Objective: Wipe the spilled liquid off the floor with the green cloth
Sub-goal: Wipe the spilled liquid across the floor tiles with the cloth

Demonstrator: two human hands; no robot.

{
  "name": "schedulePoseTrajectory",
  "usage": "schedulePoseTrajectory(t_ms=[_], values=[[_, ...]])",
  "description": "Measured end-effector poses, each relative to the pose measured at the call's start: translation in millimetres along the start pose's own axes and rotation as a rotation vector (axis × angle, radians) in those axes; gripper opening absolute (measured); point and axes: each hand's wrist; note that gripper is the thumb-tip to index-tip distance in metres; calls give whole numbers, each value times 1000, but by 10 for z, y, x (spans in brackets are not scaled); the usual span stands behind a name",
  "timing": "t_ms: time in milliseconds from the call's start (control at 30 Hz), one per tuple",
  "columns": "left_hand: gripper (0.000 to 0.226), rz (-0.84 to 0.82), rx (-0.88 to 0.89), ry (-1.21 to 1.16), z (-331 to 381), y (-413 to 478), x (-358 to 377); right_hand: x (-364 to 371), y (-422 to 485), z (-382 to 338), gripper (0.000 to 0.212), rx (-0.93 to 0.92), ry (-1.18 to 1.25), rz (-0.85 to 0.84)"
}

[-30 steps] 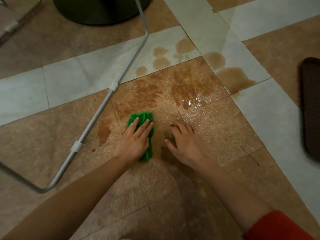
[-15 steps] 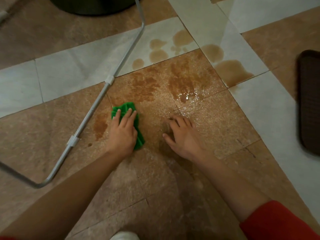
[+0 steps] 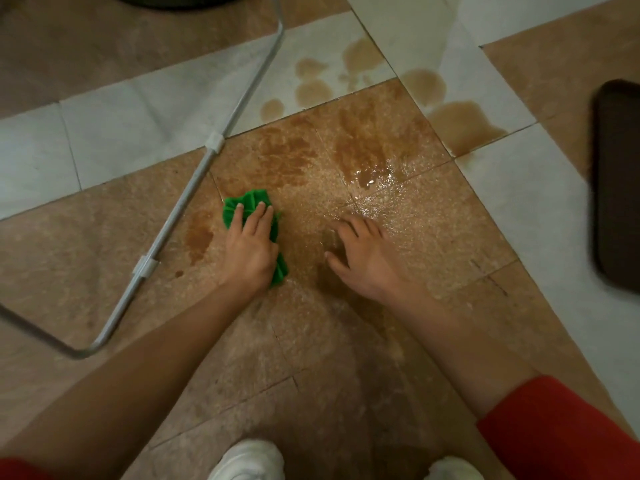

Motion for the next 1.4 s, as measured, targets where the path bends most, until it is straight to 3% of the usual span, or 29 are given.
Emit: schedulePoseTrajectory(t_ms=[67,200,400,600,800,1000,1167,1333,1400], values=[[62,-4,33,8,64,-56,51,-9,19,-19,58,-5,9,-5],[55,-5,289,79,-93,-181,85,-22,31,-40,58,-5,54,2],[66,0,1,-44,22,210,-23,-5,64,-53,59,15,117,-18],[65,-50,274,4,-93,-27,-19,-25,81,-48,56,25,175,41],[66,-39,73,-34,39,162,-40,-5,53,-15,59,17,181,30],[62,-56,344,125,-132,-41,24,-42,74,-46,64,39,288,6],[65,-74,93,123,88,284,-170,-43,48,-47,66,23,242,-5],[64,-100,361,241,10,-109,27,-72,93,-45,66,14,224,10],[60,-58,364,250,-90,-120,18,-64,65,-38,66,17,224,0]])
Point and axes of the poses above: each hand's wrist, its own y-axis towards the middle knuckle, its own x-axis out of the palm, z = x × y, and after that the axes turned 11 degrees about -z, right-handed
